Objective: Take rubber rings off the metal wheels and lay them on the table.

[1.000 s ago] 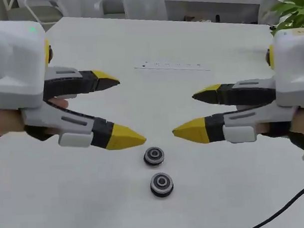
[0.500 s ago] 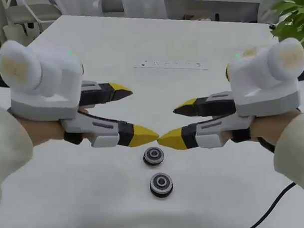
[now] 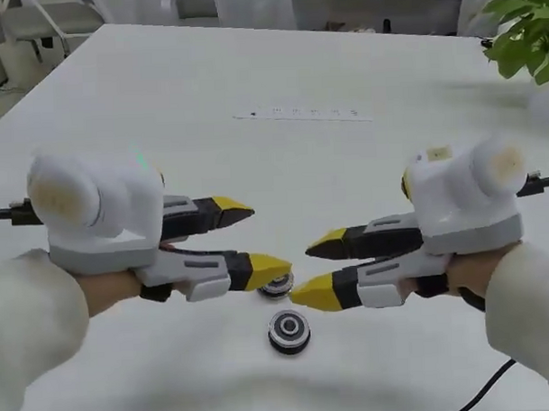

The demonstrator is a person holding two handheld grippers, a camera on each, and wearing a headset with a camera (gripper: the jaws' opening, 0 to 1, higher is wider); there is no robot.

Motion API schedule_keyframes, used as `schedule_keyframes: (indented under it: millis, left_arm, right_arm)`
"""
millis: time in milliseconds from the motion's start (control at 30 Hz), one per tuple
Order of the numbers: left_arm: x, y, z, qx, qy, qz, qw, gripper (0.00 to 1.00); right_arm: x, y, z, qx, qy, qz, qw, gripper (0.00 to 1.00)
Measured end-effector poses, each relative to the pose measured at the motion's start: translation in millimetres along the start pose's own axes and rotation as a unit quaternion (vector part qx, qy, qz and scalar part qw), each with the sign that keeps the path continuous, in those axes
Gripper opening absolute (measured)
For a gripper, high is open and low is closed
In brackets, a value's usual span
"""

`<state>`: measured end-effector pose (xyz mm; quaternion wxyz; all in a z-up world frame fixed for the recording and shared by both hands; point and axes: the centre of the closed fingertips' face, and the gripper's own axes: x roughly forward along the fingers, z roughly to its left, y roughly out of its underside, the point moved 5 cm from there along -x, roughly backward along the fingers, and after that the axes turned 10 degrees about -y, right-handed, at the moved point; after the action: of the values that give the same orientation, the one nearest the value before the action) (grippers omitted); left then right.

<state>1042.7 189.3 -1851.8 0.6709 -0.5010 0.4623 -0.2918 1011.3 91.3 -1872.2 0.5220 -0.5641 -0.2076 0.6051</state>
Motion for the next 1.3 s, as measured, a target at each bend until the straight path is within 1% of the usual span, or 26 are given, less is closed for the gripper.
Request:
schedule_keyframes:
  millis: [100, 133, 167, 233, 333, 367, 400, 467, 500, 567, 633, 733, 867, 967, 1067, 1200, 1300]
  left_arm:
    - [6.5, 9.4, -10.8, 0.002, 0.019, 0.019, 0.9996, 0.40]
    - [7.8, 12.2, -14.2, 0.005, 0.028, 0.026, 0.9993, 0.40]
    - [9.2, 16.8, -18.9, 0.013, 0.039, 0.037, 0.9985, 0.40]
    - [11.3, 21.3, -22.5, 0.018, 0.041, 0.042, 0.9981, 0.38]
    - [14.7, 31.9, -29.3, 0.008, 0.053, 0.059, 0.9968, 0.32]
    - [15.3, 34.8, -31.1, 0.013, 0.060, 0.065, 0.9960, 0.31]
    - [16.5, 36.8, -31.6, 0.018, 0.059, 0.069, 0.9957, 0.29]
    - [17.5, 38.1, -31.9, 0.020, 0.058, 0.070, 0.9956, 0.28]
    - [17.3, 38.2, -31.3, 0.018, 0.058, 0.070, 0.9957, 0.28]
    - [17.6, 38.6, -30.8, 0.009, 0.056, 0.068, 0.9961, 0.26]
    - [17.7, 40.6, -31.3, 0.007, 0.057, 0.070, 0.9959, 0.24]
    - [17.6, 46.2, -32.4, 0.014, 0.058, 0.083, 0.9948, 0.22]
    - [17.6, 47.3, -34.9, 0.015, 0.063, 0.084, 0.9944, 0.16]
    - [19.2, 50.9, -37.8, 0.015, 0.068, 0.088, 0.9936, 0.15]
    - [19.3, 53.5, -42.5, 0.028, 0.077, 0.095, 0.9922, 0.13]
    - [21.0, 55.2, -47.1, 0.039, 0.081, 0.098, 0.9911, 0.12]
    - [21.9, 58.0, -47.4, 0.046, 0.081, 0.103, 0.9903, 0.12]
  right_arm:
    - [5.2, 12.4, 0.6, 0.015, -0.010, 0.015, 0.9997, 0.38]
    - [6.3, 15.6, 1.5, 0.017, -0.012, 0.023, 0.9995, 0.36]
    - [7.9, 18.9, 1.7, 0.016, -0.011, 0.033, 0.9993, 0.36]
    - [9.2, 24.2, 1.3, 0.011, -0.012, 0.046, 0.9988, 0.36]
    - [12.7, 30.8, 1.0, 0.013, -0.014, 0.064, 0.9978, 0.36]
    - [13.1, 33.6, 0.1, 0.016, -0.012, 0.072, 0.9972, 0.36]
    - [13.3, 35.7, -0.7, 0.018, -0.011, 0.078, 0.9968, 0.37]
    - [14.1, 39.1, -1.0, 0.018, -0.012, 0.080, 0.9965, 0.36]
    - [14.7, 40.6, -0.7, 0.019, -0.013, 0.082, 0.9964, 0.34]
    - [17.2, 44.9, 0.6, 0.018, -0.016, 0.096, 0.9951, 0.32]
    - [18.9, 47.4, 2.1, 0.013, -0.019, 0.105, 0.9942, 0.30]
    - [20.7, 48.9, 2.6, 0.008, -0.020, 0.109, 0.9938, 0.27]
    - [21.5, 49.3, 1.6, -0.002, -0.017, 0.111, 0.9937, 0.25]
    - [22.1, 49.4, 2.3, -0.004, -0.018, 0.111, 0.9936, 0.24]
    - [23.0, 50.3, 2.7, -0.007, -0.019, 0.114, 0.9933, 0.24]
    - [23.7, 51.7, 3.6, -0.006, -0.021, 0.116, 0.9930, 0.23]
    - [24.2, 52.8, 3.8, -0.007, -0.022, 0.120, 0.9926, 0.23]
